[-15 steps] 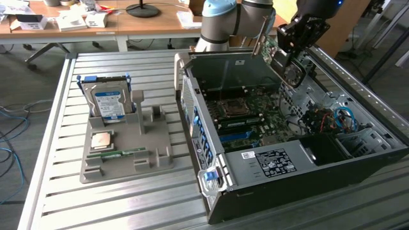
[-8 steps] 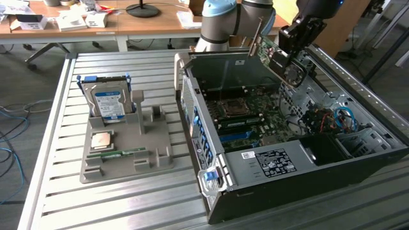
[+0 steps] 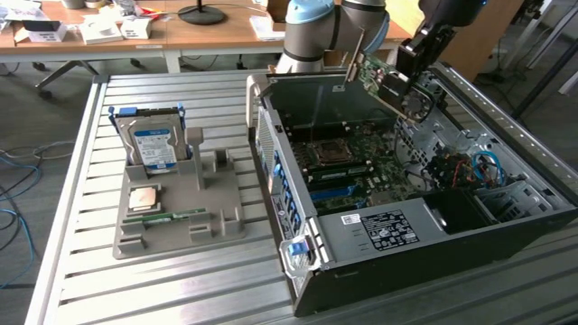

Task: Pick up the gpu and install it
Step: 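Insert the gpu into the slot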

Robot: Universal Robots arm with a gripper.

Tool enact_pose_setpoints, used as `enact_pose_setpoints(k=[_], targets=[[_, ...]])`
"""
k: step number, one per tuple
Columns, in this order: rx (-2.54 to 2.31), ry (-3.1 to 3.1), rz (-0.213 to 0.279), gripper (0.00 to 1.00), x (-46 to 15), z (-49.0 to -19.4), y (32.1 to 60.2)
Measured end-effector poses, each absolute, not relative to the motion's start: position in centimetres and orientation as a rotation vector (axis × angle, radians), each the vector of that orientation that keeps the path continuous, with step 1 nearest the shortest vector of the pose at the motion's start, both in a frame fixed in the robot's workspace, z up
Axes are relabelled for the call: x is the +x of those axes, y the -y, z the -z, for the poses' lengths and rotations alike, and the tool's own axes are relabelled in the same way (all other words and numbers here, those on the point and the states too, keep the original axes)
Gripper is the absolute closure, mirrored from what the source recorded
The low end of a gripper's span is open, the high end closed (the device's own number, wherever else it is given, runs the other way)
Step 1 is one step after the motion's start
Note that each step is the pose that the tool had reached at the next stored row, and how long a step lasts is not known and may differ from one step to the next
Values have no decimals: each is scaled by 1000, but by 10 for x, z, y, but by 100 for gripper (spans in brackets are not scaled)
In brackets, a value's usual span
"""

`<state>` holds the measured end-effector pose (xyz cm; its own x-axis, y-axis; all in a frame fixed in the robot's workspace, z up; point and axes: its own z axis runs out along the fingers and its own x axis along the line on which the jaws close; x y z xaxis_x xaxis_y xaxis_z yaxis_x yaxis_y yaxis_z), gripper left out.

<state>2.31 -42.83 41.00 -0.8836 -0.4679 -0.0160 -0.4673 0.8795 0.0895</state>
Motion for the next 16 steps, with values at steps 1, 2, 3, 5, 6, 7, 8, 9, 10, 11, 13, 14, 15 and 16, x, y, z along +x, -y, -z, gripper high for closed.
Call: enact_pose_setpoints(k=[1, 2, 3, 5, 6, 7, 8, 9, 10, 11, 13, 14, 15, 16], targets=[[784, 3032, 142, 73, 23, -410, 428], [810, 3024, 142, 73, 23, -410, 428], [837, 3016, 142, 73, 23, -410, 428], [890, 2999, 142, 73, 23, -410, 428], [917, 2990, 141, 73, 23, -410, 428], [942, 2981, 141, 73, 23, -410, 428], [967, 2972, 141, 73, 23, -410, 428], [991, 2964, 141, 73, 23, -410, 428], [1014, 2955, 141, 73, 23, -410, 428], [1038, 2946, 140, 73, 23, -410, 428], [1084, 2928, 140, 73, 23, -410, 428], [1105, 2920, 140, 73, 23, -410, 428], [1124, 2912, 140, 73, 23, -410, 428], [1141, 2905, 139, 73, 23, -410, 428]])
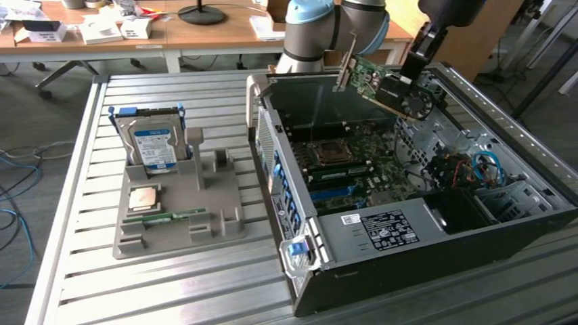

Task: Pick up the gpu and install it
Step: 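Insert the gpu into the slot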

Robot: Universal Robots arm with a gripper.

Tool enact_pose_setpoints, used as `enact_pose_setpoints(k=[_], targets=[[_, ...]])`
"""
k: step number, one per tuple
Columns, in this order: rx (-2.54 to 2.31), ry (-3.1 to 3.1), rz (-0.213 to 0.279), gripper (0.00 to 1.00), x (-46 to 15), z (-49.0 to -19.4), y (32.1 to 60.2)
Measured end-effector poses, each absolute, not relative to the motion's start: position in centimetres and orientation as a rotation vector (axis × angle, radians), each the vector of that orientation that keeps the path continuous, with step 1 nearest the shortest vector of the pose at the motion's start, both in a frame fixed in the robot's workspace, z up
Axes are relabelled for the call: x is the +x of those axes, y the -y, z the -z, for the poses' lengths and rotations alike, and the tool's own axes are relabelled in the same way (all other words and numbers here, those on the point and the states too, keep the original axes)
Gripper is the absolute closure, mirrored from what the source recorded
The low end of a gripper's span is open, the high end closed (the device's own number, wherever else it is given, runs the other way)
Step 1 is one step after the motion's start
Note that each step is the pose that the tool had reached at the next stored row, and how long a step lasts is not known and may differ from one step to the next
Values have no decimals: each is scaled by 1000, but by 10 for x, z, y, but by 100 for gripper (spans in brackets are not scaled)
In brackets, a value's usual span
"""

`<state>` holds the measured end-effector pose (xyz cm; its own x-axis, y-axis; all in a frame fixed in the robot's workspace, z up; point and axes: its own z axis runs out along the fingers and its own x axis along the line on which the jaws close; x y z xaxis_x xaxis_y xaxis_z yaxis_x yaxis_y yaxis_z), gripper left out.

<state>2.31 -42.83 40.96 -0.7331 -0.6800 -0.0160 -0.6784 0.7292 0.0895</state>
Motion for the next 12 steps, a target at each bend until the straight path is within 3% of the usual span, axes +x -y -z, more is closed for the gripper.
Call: enact_pose_setpoints(k=[12], targets=[[1296, 2834, 137, 73, 23, -409, 428]])
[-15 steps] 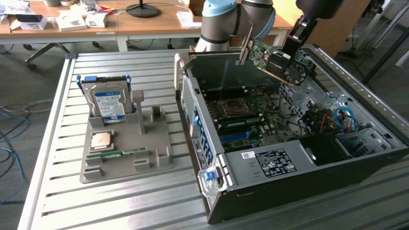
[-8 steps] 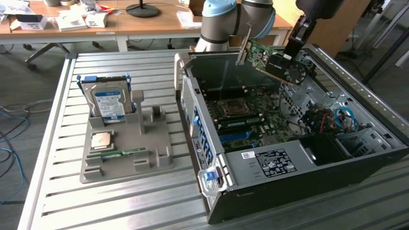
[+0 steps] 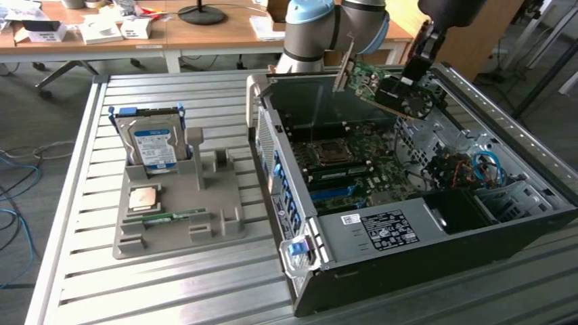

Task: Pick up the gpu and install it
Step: 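Insert the gpu into the slot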

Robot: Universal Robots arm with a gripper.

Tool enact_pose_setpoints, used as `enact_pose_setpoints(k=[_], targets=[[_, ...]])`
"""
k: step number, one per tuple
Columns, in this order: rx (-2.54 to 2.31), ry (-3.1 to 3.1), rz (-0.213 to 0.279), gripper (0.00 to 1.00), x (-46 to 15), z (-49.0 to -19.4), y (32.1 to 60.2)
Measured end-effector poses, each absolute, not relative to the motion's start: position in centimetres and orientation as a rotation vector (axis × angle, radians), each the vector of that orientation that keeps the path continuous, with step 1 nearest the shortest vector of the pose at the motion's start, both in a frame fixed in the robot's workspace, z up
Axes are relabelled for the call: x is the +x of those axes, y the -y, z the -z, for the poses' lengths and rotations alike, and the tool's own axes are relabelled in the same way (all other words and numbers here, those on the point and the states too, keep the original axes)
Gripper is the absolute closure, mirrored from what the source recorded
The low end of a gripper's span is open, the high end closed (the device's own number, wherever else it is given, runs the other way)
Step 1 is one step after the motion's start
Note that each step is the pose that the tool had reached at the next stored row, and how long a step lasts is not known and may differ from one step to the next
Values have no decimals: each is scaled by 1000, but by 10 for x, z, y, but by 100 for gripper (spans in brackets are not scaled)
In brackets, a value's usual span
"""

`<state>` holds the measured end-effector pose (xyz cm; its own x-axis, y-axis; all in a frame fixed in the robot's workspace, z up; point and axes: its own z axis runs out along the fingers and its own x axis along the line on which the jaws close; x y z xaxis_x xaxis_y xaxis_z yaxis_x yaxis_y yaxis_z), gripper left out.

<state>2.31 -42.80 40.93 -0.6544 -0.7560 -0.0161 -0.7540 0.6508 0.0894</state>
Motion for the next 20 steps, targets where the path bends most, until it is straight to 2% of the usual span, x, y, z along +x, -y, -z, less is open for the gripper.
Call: enact_pose_setpoints(k=[20], targets=[[1574, 2680, 133, 73, 23, -409, 428]])
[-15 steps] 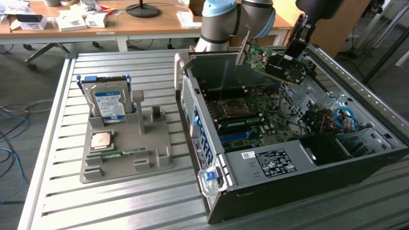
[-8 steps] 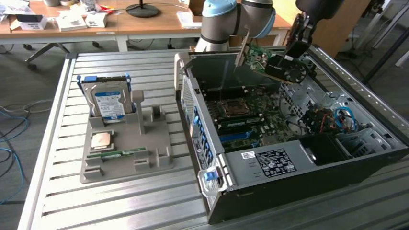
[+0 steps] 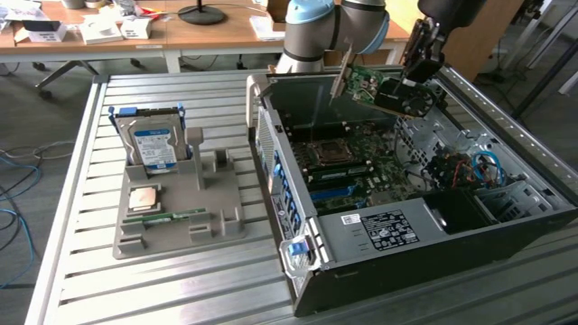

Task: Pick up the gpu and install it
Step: 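Insert the gpu into the slot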

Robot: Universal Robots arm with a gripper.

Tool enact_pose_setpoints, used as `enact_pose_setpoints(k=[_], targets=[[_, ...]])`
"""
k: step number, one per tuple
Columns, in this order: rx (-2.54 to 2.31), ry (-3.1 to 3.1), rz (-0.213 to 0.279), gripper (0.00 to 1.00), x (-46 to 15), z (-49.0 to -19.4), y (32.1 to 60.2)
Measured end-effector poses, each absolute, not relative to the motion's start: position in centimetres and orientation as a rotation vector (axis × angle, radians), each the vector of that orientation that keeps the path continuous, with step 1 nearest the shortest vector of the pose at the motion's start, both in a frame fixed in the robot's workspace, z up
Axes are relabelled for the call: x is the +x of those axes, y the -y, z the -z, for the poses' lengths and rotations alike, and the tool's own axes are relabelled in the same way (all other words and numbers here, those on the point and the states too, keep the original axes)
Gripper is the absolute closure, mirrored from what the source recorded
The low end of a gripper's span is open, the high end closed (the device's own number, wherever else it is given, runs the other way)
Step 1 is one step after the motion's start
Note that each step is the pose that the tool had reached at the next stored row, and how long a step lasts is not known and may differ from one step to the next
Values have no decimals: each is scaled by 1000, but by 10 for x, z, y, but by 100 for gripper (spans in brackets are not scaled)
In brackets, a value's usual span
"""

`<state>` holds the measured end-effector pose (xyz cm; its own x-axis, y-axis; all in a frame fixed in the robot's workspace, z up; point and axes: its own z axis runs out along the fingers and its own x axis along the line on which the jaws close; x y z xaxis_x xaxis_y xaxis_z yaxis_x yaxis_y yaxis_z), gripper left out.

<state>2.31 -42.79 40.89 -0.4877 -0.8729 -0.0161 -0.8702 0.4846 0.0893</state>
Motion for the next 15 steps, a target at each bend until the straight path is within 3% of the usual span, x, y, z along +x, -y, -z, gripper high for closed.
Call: enact_pose_setpoints(k=[15], targets=[[1738, 2570, 129, 73, 23, -409, 428]])
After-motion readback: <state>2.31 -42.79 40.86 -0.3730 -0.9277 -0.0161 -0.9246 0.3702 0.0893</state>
